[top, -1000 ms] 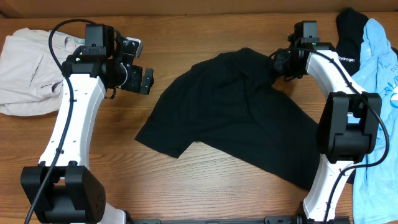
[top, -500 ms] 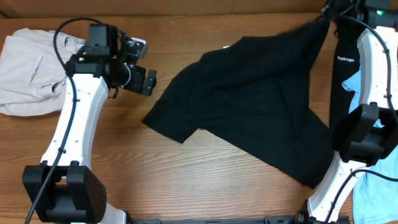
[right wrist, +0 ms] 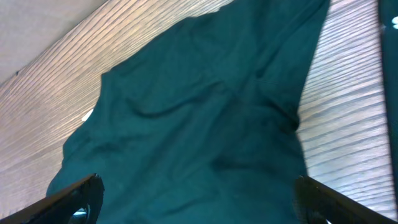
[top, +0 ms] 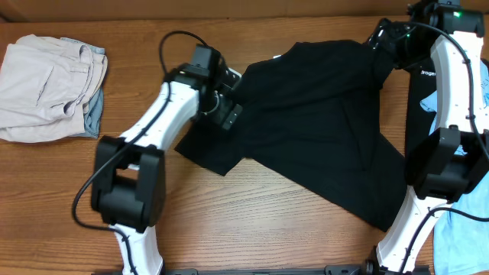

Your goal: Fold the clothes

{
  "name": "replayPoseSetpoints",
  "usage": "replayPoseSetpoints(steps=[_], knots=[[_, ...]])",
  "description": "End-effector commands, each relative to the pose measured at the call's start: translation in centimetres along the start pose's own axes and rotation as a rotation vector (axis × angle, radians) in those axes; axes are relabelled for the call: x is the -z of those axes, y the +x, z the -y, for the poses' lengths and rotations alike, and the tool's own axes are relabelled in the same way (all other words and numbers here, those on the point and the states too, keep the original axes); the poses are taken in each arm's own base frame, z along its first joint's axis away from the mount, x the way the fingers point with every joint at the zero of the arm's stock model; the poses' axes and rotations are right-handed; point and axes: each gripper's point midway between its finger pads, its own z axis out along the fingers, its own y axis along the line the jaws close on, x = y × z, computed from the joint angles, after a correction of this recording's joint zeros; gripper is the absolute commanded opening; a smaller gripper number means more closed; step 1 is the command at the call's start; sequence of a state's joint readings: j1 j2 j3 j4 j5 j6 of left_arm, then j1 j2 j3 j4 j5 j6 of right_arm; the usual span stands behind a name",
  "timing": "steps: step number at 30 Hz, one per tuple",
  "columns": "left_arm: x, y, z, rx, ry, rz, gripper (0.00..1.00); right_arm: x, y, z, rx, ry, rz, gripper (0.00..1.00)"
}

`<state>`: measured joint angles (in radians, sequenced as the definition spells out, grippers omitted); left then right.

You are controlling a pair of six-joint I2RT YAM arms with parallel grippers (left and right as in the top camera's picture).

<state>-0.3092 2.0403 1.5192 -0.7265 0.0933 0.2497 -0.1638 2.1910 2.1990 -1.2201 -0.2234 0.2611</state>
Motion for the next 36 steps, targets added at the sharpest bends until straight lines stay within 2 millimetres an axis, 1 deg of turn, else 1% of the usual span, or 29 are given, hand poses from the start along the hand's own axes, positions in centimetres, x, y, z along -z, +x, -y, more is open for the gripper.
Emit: replayPoseSetpoints(steps=[1, 4, 6, 8, 9, 10, 11, 12, 13, 15, 17, 18, 19, 20, 21, 23, 25, 27, 30, 32, 34, 36], knots=[[-2.8, 1.3, -2.5, 0.103, -0.159, -0.082, 1.0, 0.8, 0.4, -2.2, 0.037, -0.032, 0.009, 1.0], [-4.3, 2.9, -3.5, 0.19, -0.209, -0.136, 1.0, 0.6, 1.0, -2.9, 0.05, -0.026, -0.006, 1.0], [-4.7, 4.2, -4.4, 0.255, -0.223, -0.173, 1.0, 0.4, 1.6, -3.0, 0.06, -0.003, -0.018, 1.0], [-4.7, 5.5, -5.6, 0.303, -0.231, -0.21, 1.0, 0.4, 2.3, -2.9, 0.059, 0.016, -0.044, 1.0], [-4.3, 6.8, -7.0, 0.361, -0.262, -0.24, 1.0, 0.4, 3.0, -2.6, 0.056, 0.034, -0.07, 1.0], [-3.7, 8.6, -8.9, 0.426, -0.293, -0.284, 1.0, 0.4, 3.6, -2.3, 0.053, 0.051, -0.092, 1.0], [-3.1, 10.2, -10.2, 0.471, -0.3, -0.324, 1.0, 0.2, 4.2, -2.0, 0.049, 0.058, -0.114, 1.0], [-2.8, 11.2, -10.8, 0.496, -0.302, -0.349, 1.0, 0.1, 4.5, -1.9, 0.047, 0.064, -0.128, 1.0], [-2.3, 12.7, -11.9, 0.537, -0.306, -0.382, 1.0, -0.1, 5.1, -1.7, 0.045, 0.071, -0.148, 1.0], [-0.8, 16.5, -14.3, 0.647, -0.306, -0.463, 1.0, -0.9, 6.7, -1.3, 0.043, 0.088, -0.203, 1.0], [0.2, 19.0, -15.7, 0.722, -0.299, -0.509, 1.0, -1.7, 7.9, -1.6, 0.06, 0.095, -0.239, 1.0], [0.8, 20.5, -16.4, 0.767, -0.289, -0.535, 1.0, -2.3, 9.1, -2.0, 0.089, 0.096, -0.271, 1.0], [1.1, 21.5, -16.8, 0.816, -0.26, -0.543, 1.0, -2.7, 10.1, -2.5, 0.118, 0.095, -0.294, 1.0], [1.1, 21.9, -16.9, 0.868, -0.207, -0.527, 1.0, -3.3, 11.2, -3.4, 0.16, 0.09, -0.32, 1.0], [1.1, 21.9, -16.9, 0.894, -0.175, -0.513, 1.0, -3.5, 11.9, -4.0, 0.179, 0.09, -0.332, 1.0], [1.3, 22.0, -17.0, 0.908, -0.157, -0.508, 1.0, -3.9, 13.4, -6.0, 0.234, 0.079, -0.349, 1.0], [2.3, 21.6, -17.4, 0.898, -0.178, -0.52, 1.0, -3.9, 14.5, -7.8, 0.279, 0.066, -0.352, 1.0], [3.9, 20.3, -18.0, 0.893, -0.186, -0.506, 1.0, -3.4, 15.0, -8.7, 0.301, 0.056, -0.349, 1.0], [7.6, 17.6, -19.0, 0.885, -0.209, -0.441, 1.0, -1.3, 14.9, -9.3, 0.308, 0.032, -0.325, 1.0], [11.1, 15.2, -19.4, 0.876, -0.229, -0.34, 1.0, 1.0, 14.5, -9.9, 0.319, 0.01, -0.279, 1.0], [13.9, 13.4, -19.1, 0.87, -0.232, -0.246, 1.0, 2.9, 14.1, -10.4, 0.327, -0.011, -0.237, 1.0], [17.3, 11.9, -18.1, 0.864, -0.221, -0.137, 1.0, 5.8, 13.8, -11.0, 0.338, -0.038, -0.18, 1.0]])
